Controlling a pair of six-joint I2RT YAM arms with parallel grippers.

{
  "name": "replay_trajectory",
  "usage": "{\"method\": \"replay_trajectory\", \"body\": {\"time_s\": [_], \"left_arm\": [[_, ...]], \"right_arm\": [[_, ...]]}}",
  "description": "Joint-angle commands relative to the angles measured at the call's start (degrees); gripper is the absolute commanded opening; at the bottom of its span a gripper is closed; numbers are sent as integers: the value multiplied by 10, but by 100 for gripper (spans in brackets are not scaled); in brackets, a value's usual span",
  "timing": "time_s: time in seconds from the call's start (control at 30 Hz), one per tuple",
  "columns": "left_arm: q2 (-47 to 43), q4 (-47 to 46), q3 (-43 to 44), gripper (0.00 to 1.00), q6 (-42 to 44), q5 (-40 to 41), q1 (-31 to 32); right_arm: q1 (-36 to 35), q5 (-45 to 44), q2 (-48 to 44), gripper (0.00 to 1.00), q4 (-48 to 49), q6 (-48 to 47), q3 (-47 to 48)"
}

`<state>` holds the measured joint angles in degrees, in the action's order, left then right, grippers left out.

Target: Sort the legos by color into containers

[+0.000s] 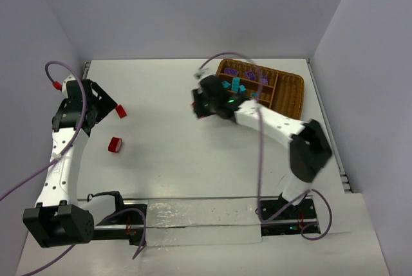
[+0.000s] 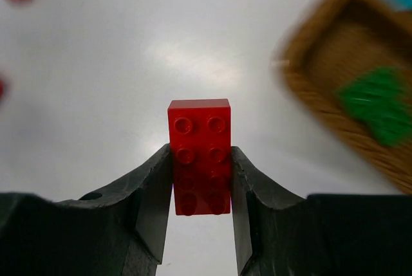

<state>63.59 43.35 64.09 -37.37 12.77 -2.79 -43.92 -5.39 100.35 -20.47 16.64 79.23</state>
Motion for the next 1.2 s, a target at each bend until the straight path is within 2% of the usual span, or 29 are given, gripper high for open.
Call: {"method": "replay_trajectory", "body": {"time_s": [0.0, 0.13, 0.3, 0.37, 0.43, 0.6, 0.67, 0.73, 0.9, 1.0, 1.17], "left_arm": [[-8, -46, -5, 87, -9, -34, -2], [-4, -60, -15, 87, -11, -51, -2], [-5, -62, -14, 87, -7, -56, -2], [-7, -61, -12, 87, -3, -55, -2], [-8, -61, -11, 87, -1, -55, -2], [-4, -56, -10, 87, 6, -47, -2], [0, -57, -14, 87, 8, -46, -2], [7, -57, -16, 87, 10, -44, -1], [21, -59, -19, 87, 12, -42, -2], [30, -61, -19, 89, 13, -44, -1], [55, -82, -29, 90, 5, -50, -2]], "right_arm": [[103, -67, -155, 8, 66, 104, -109], [209, -119, -244, 8, 55, 145, -198], [336, -145, -287, 10, 52, 163, -235], [381, -154, -278, 11, 53, 164, -236], [394, -158, -263, 11, 58, 165, -234], [454, -166, -174, 15, 73, 158, -189], [458, -183, -152, 21, 83, 156, -178], [460, -188, -116, 45, 89, 154, -154], [464, -204, -47, 78, 81, 143, -83], [464, -210, -21, 90, 67, 136, -51], [464, -177, -68, 90, 78, 129, -63]]}}
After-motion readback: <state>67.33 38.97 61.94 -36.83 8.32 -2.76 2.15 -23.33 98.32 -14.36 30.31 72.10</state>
